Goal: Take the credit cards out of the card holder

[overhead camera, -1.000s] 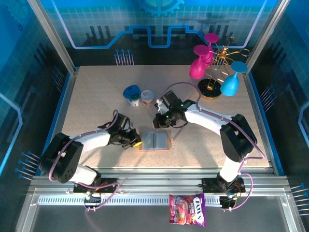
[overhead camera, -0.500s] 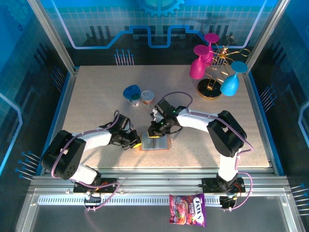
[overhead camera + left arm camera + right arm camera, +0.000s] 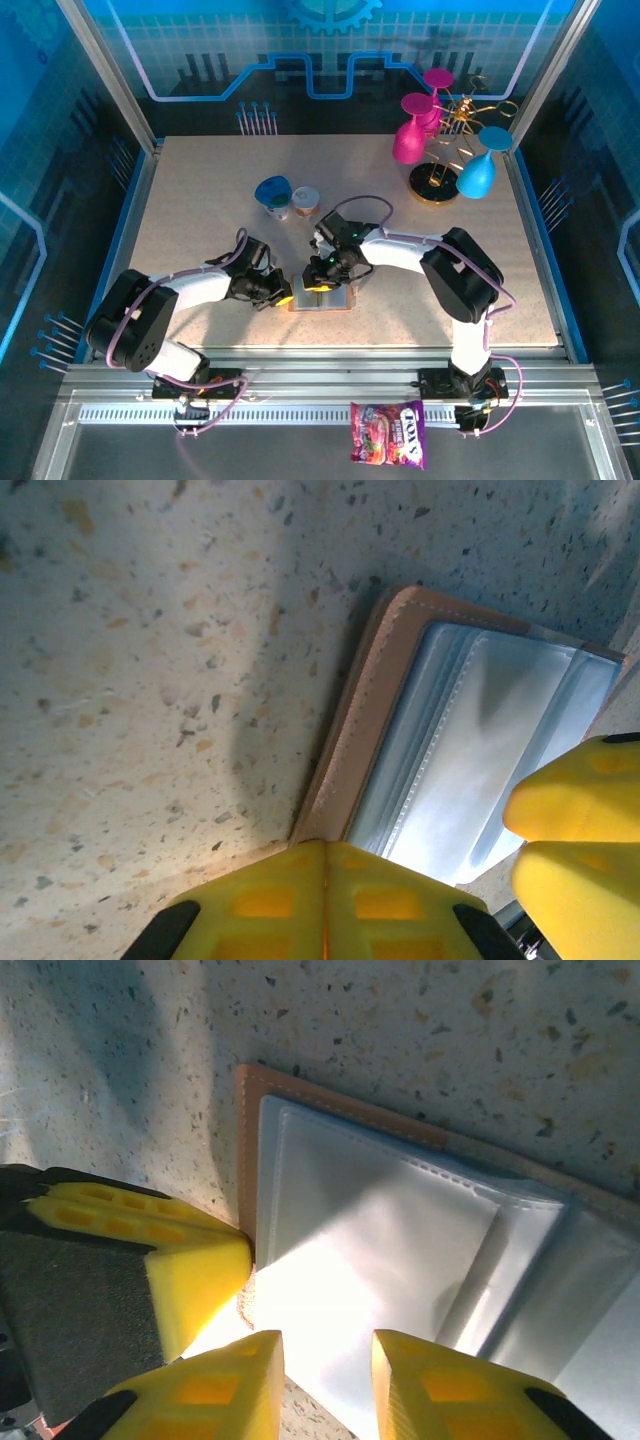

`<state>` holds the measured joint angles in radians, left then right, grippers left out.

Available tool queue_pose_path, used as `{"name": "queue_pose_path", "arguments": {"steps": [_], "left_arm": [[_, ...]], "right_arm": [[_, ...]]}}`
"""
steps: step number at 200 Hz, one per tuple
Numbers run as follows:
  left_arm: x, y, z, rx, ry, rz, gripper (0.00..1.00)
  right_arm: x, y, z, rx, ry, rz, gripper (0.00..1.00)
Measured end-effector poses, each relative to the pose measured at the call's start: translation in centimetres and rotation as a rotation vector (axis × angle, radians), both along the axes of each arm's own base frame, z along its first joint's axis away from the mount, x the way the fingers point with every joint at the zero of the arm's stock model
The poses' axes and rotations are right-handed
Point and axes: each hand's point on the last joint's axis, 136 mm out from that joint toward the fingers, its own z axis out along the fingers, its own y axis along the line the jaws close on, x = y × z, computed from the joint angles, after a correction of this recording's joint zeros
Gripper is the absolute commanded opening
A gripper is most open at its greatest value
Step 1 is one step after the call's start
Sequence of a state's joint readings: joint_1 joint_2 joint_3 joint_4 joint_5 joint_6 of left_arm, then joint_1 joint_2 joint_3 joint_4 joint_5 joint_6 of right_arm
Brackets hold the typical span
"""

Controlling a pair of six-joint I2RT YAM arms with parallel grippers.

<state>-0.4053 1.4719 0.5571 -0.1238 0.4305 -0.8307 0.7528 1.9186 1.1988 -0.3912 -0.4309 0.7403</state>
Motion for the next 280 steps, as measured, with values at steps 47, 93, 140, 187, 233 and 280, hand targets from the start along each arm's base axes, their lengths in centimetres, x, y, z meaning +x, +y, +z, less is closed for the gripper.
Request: {"name": "queue_pose_path", "arguments": {"steps": [47, 93, 140, 187, 233, 280], "left_arm": [[0.0, 0.0, 0.0, 0.001, 0.0, -0.002, 0.08], [0.0, 0.1, -0.1, 0.009, 0.0, 0.001, 0.08], [0.0, 0.2, -0.2, 0.016, -0.01, -0.01, 0.08], [0.0, 0.2, -0.2, 0.018, -0.01, -0.011, 0.08], [-0.1, 0.2, -0.2, 0.019, -0.008, -0.011, 0.08], [-0.2, 0.6, 0.4, 0.046, 0.0, -0.002, 0.09]], "right_arm": [[-0.1, -0.2, -0.5, -0.013, 0.008, -0.002, 0.31], [-0.1, -0.3, -0.6, -0.022, 0.008, -0.005, 0.3], [-0.2, -0.5, -0.9, -0.022, 0.009, -0.006, 0.3], [-0.2, -0.9, -0.9, -0.008, 0.004, -0.013, 0.29], [-0.1, -1.3, -1.0, 0.011, 0.003, -0.023, 0.29], [-0.2, -1.4, -1.1, 0.049, 0.008, -0.03, 0.29]]}}
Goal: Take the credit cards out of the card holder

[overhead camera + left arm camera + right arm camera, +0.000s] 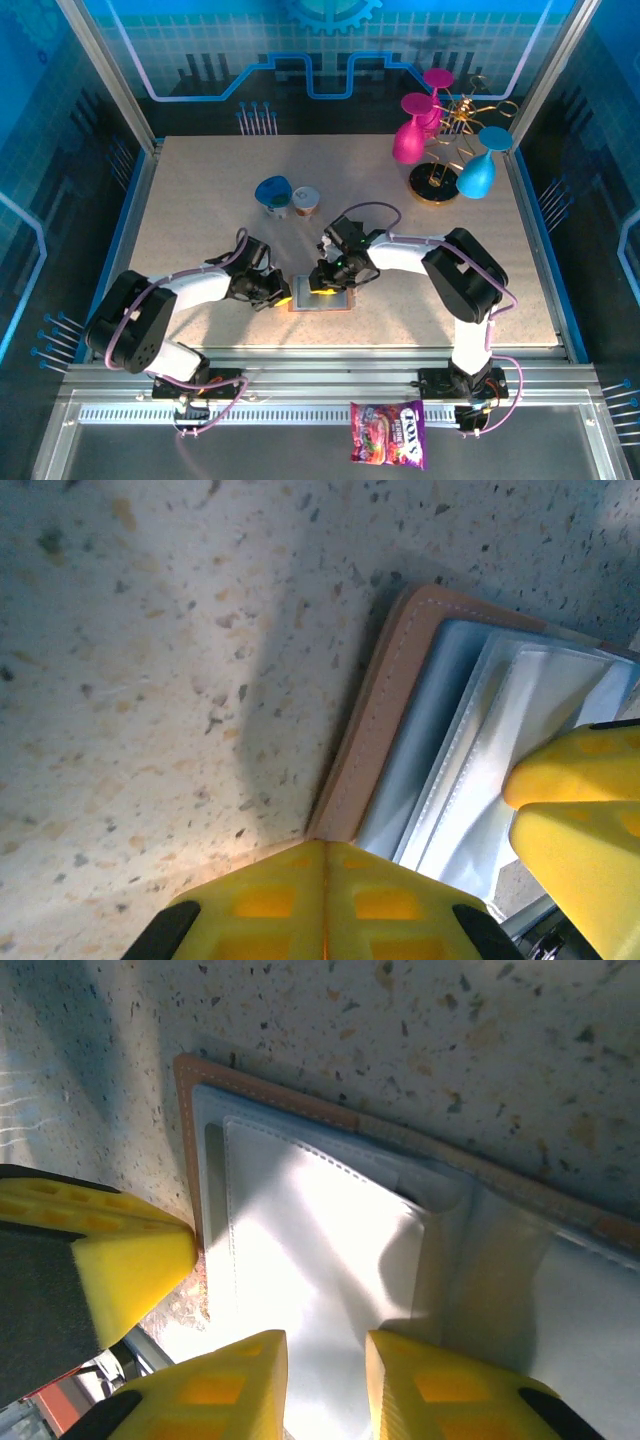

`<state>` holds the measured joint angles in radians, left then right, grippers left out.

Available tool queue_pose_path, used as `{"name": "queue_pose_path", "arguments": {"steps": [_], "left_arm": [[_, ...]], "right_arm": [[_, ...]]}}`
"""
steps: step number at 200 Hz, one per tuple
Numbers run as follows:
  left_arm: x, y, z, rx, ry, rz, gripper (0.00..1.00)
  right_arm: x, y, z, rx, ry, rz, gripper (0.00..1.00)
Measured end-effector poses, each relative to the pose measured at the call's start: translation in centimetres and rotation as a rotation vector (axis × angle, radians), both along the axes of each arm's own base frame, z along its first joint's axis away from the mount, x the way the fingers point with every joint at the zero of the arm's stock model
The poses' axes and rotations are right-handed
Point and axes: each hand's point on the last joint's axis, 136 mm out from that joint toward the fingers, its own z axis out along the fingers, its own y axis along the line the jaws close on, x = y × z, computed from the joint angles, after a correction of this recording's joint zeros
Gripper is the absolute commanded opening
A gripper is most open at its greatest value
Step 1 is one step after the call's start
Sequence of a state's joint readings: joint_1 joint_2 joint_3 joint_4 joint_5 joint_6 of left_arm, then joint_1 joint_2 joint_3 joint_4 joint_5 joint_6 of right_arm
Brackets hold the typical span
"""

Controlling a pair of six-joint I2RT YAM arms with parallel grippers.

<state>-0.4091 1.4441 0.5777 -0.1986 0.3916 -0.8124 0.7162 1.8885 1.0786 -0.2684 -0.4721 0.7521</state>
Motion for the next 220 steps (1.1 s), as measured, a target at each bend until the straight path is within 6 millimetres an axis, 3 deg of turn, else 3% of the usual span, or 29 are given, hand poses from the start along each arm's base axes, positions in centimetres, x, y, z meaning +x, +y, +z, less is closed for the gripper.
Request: {"name": "queue_pose_path", "arguments": {"steps": [43, 74, 130, 220], "left_arm": [[1.2, -0.5, 2.8, -0.035, -0.068, 0.014, 0.16], [1.4, -1.2, 3.5, -0.056, -0.073, 0.013, 0.23], [1.0, -2.4, 2.4, -0.065, -0.029, -0.01, 0.33], [1.3, -2.6, 1.6, -0.065, -0.012, 0.003, 0.35]], "right_arm": [[0.0, 0.0, 0.0, 0.028, -0.003, -0.009, 0.29], [0.0, -0.1, 0.0, 0.047, 0.002, -0.014, 0.28], [0.1, -0.2, -0.2, 0.076, 0.011, -0.021, 0.28], [0.2, -0.4, -0.2, 0.103, 0.017, -0.029, 0.28]]}}
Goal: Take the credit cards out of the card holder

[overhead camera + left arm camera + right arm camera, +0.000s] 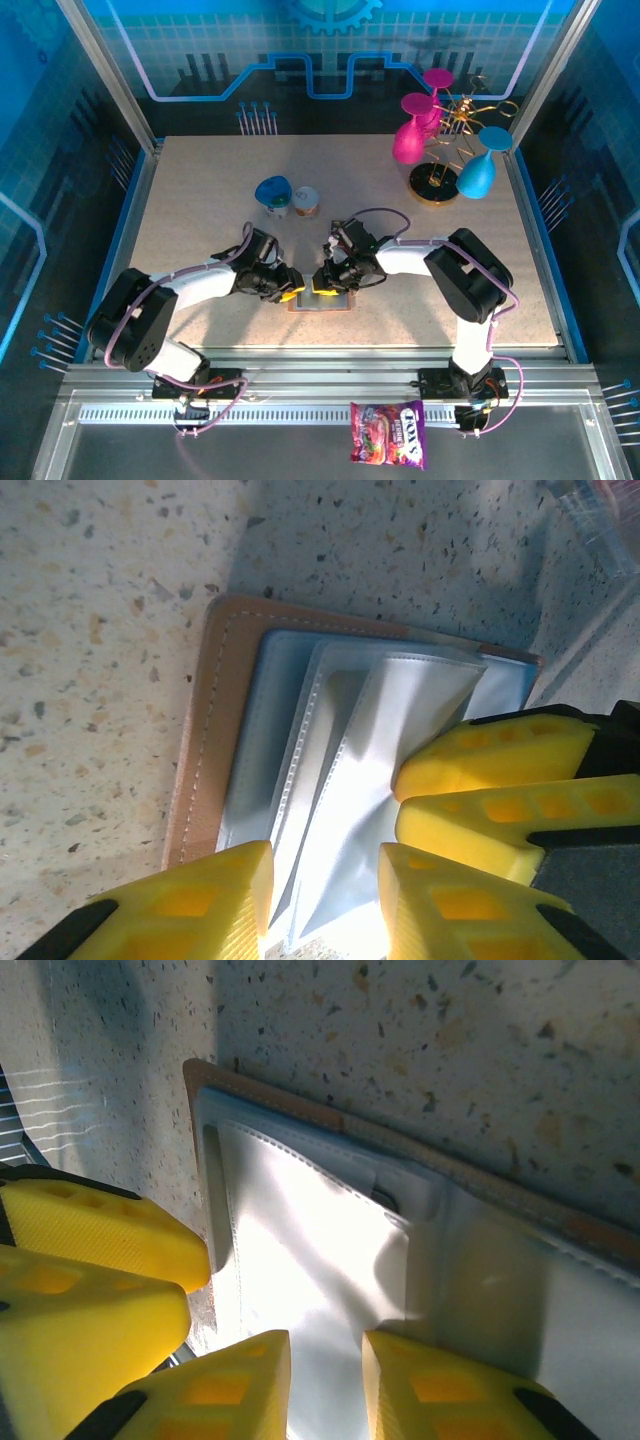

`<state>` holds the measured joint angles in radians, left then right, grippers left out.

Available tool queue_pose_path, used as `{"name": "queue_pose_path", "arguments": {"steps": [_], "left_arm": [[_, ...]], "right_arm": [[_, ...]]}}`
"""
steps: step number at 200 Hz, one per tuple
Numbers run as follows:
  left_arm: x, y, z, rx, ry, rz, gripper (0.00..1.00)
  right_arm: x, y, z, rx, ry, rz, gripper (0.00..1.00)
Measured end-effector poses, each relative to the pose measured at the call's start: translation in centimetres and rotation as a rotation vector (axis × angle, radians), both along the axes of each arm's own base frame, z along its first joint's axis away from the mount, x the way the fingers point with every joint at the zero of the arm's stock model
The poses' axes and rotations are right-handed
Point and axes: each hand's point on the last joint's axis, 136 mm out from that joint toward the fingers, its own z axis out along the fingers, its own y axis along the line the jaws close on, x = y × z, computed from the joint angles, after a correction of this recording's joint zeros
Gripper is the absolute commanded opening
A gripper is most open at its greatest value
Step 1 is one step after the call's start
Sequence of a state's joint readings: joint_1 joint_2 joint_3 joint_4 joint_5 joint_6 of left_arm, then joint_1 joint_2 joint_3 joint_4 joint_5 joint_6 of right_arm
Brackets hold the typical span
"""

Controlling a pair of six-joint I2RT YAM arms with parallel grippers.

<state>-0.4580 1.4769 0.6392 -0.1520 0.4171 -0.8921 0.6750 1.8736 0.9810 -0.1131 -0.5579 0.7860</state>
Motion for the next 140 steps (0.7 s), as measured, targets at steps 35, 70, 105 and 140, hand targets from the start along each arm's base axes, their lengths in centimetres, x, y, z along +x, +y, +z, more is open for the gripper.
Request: {"name": "queue_pose_path", "arguments": {"steps": [35, 70, 105, 140], "left_arm": [[0.2, 0.3, 1.3, 0.004, -0.04, 0.01, 0.37], [0.8, -0.2, 2.5, -0.019, -0.071, 0.006, 0.39], [0.6, -0.6, 1.2, -0.016, -0.033, -0.01, 0.41], [0.6, -0.8, 0.2, -0.015, -0.012, -0.015, 0.4]], "right_arm": [[0.1, 0.0, 0.0, 0.001, 0.0, -0.002, 0.28], [0.1, 0.0, 0.0, 0.001, -0.001, -0.002, 0.27], [0.1, -0.1, 0.0, 0.001, 0.0, -0.003, 0.27], [0.1, -0.1, -0.1, 0.003, -0.001, -0.005, 0.27]]}}
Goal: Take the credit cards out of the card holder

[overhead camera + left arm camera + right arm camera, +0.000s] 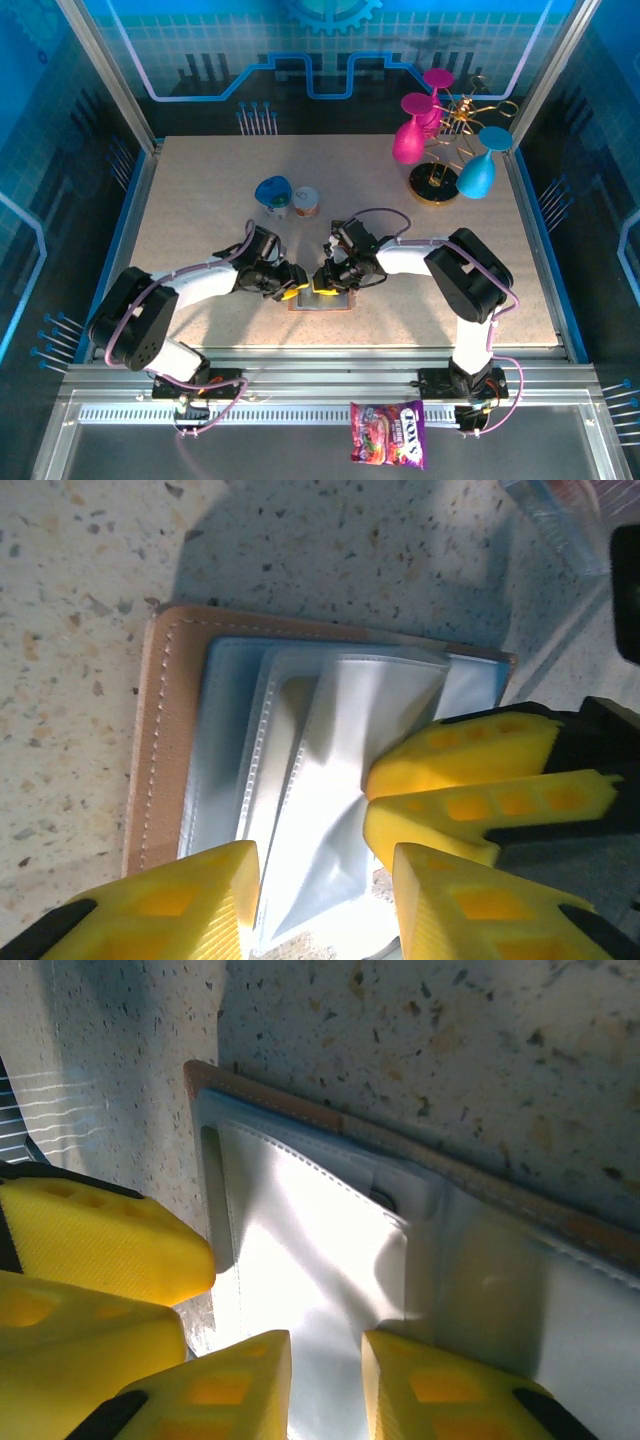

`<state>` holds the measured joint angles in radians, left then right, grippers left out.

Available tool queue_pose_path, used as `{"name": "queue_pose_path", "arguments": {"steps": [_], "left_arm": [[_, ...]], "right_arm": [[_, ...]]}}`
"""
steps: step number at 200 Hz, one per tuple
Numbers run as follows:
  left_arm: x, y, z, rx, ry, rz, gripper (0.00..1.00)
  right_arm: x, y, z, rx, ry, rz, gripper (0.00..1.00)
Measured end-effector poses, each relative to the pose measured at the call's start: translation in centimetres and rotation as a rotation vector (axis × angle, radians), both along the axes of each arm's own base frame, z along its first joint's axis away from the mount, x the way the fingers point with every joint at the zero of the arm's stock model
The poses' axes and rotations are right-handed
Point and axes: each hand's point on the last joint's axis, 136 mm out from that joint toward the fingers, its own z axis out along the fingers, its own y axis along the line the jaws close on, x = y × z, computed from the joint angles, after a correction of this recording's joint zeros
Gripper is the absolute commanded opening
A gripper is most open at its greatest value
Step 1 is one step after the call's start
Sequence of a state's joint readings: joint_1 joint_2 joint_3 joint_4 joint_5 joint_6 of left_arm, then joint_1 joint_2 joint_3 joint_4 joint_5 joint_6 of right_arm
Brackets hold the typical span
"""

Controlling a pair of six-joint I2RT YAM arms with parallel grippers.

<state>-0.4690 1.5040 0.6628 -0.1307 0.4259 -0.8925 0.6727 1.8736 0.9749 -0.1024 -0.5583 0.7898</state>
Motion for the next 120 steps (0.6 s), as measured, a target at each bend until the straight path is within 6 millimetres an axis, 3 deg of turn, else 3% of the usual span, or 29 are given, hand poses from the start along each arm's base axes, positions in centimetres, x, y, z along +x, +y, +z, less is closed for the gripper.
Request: {"name": "queue_pose_path", "arguments": {"steps": [120], "left_arm": [[0.13, -0.33, -0.79, -0.021, 0.011, 0.008, 0.25]], "right_arm": [[0.07, -0.05, 0.02, 0.01, 0.011, -0.012, 0.27]]}}
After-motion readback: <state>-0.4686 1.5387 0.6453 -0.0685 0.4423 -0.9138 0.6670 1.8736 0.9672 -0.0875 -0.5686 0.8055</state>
